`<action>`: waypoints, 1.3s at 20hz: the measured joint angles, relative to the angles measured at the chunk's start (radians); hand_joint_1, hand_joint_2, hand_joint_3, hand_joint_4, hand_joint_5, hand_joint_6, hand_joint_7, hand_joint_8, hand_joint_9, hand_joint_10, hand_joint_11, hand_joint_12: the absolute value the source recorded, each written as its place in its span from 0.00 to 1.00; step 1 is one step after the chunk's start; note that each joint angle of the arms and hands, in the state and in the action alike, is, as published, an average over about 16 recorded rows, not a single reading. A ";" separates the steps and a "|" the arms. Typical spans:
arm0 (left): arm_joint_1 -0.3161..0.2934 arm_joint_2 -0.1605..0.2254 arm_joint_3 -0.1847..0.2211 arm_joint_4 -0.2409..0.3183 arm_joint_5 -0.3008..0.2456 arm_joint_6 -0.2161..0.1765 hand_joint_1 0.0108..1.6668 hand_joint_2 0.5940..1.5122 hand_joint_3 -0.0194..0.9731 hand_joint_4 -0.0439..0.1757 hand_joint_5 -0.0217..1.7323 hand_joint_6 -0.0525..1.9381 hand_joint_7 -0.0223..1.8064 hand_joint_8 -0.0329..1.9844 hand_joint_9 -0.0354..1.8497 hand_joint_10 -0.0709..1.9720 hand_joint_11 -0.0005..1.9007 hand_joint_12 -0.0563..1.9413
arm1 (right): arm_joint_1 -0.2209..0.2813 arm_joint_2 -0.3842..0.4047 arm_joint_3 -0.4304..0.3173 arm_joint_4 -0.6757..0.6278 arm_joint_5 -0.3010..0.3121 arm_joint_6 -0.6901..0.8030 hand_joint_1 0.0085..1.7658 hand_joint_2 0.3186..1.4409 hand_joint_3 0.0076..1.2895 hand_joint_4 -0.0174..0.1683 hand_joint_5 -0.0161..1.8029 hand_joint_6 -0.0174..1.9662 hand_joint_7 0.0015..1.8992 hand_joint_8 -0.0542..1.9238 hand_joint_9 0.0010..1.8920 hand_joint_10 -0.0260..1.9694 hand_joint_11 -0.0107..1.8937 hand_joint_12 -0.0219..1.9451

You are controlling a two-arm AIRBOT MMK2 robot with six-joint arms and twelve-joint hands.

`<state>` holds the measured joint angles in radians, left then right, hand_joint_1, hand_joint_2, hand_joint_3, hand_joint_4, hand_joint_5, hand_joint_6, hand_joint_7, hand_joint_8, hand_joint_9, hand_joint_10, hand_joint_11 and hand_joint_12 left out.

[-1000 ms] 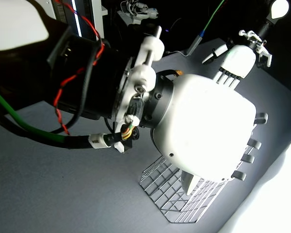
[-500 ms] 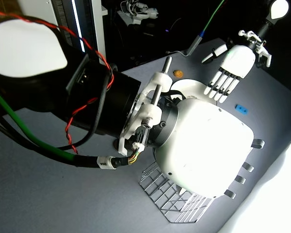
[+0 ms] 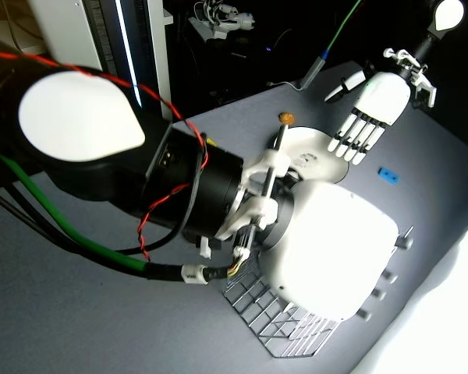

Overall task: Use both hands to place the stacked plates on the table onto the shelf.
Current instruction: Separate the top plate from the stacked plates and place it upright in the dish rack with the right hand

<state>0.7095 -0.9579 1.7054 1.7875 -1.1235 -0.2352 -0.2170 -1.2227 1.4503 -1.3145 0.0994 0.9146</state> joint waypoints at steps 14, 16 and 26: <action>0.009 0.000 0.000 -0.001 0.002 0.005 0.00 0.58 0.04 0.22 0.02 0.03 0.02 0.01 0.03 0.04 0.01 0.03 | -0.042 -0.023 0.033 -0.003 -0.009 -0.009 0.78 0.62 0.00 0.05 0.52 0.47 0.56 0.43 0.59 0.46 0.54 0.55; 0.011 -0.001 0.000 -0.001 0.002 0.005 0.00 0.58 0.04 0.22 0.02 0.03 0.02 0.01 0.03 0.04 0.01 0.03 | -0.040 -0.023 0.035 -0.003 -0.006 -0.010 0.78 0.62 0.00 0.05 0.52 0.46 0.56 0.42 0.59 0.46 0.54 0.55; 0.024 -0.003 0.000 -0.001 0.007 0.007 0.00 0.57 0.04 0.22 0.02 0.03 0.02 0.01 0.02 0.03 0.01 0.03 | -0.032 -0.017 0.039 -0.006 0.009 -0.014 0.75 0.63 0.01 0.05 0.50 0.49 0.58 0.38 0.61 0.31 0.52 0.54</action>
<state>0.7338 -0.9611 1.7054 1.7862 -1.1167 -0.2281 -0.2492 -1.2398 1.4896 -1.3204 0.1086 0.9010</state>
